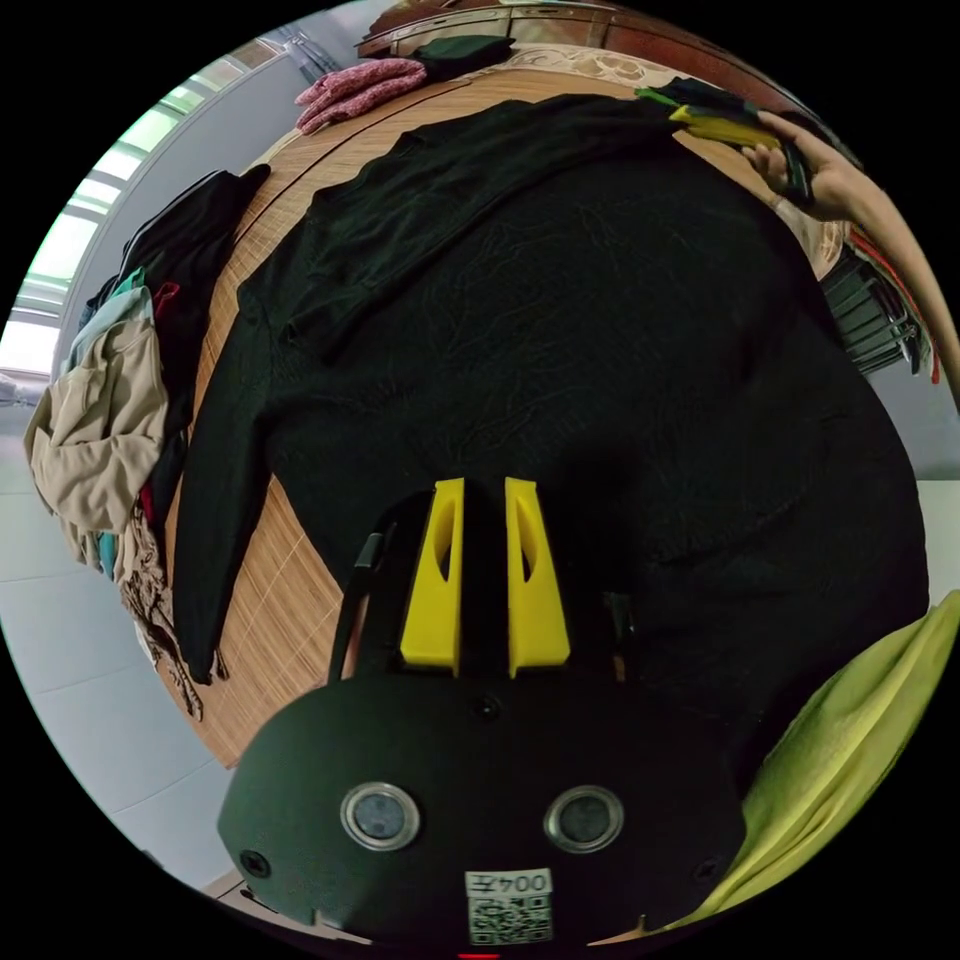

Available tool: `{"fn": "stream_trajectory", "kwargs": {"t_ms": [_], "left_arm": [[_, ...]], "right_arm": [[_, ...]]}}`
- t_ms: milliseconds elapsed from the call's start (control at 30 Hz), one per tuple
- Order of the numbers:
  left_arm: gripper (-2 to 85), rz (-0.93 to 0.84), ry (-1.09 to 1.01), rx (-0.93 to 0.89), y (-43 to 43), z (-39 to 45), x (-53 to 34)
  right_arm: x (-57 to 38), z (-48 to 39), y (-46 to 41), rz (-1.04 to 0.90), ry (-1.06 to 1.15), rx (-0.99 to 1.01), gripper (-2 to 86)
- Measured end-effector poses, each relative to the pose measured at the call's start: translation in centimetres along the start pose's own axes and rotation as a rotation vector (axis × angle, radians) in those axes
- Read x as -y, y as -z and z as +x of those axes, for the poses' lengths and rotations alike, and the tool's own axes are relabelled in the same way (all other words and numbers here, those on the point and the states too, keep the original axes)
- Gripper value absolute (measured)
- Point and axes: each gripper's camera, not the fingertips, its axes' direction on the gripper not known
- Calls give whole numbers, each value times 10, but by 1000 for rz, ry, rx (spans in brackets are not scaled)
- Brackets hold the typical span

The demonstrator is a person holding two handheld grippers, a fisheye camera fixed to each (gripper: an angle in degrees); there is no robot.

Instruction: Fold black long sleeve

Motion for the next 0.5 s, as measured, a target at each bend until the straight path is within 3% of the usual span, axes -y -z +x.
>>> {"fn": "stream_trajectory", "kwargs": {"t_ms": [100,200,300,367,500], "left_arm": [[72,0,-11,7,-1,-4,2],[71,-1,-11,5,-2,-10,4],[70,7,-1,-5,-5,-18,4],[68,11,0,-3,-6,-22,5],[66,7,-10,15,-8,-30,7]], "right_arm": [[-5,0,-4,-26,69,-96,44],[-17,-32,5,-35,281,-228,44],[-46,-67,-6,-223,522,-312,36],[-77,-83,-34,-464,646,-350,19],[-110,-98,-76,-605,793,-569,-1]]}}
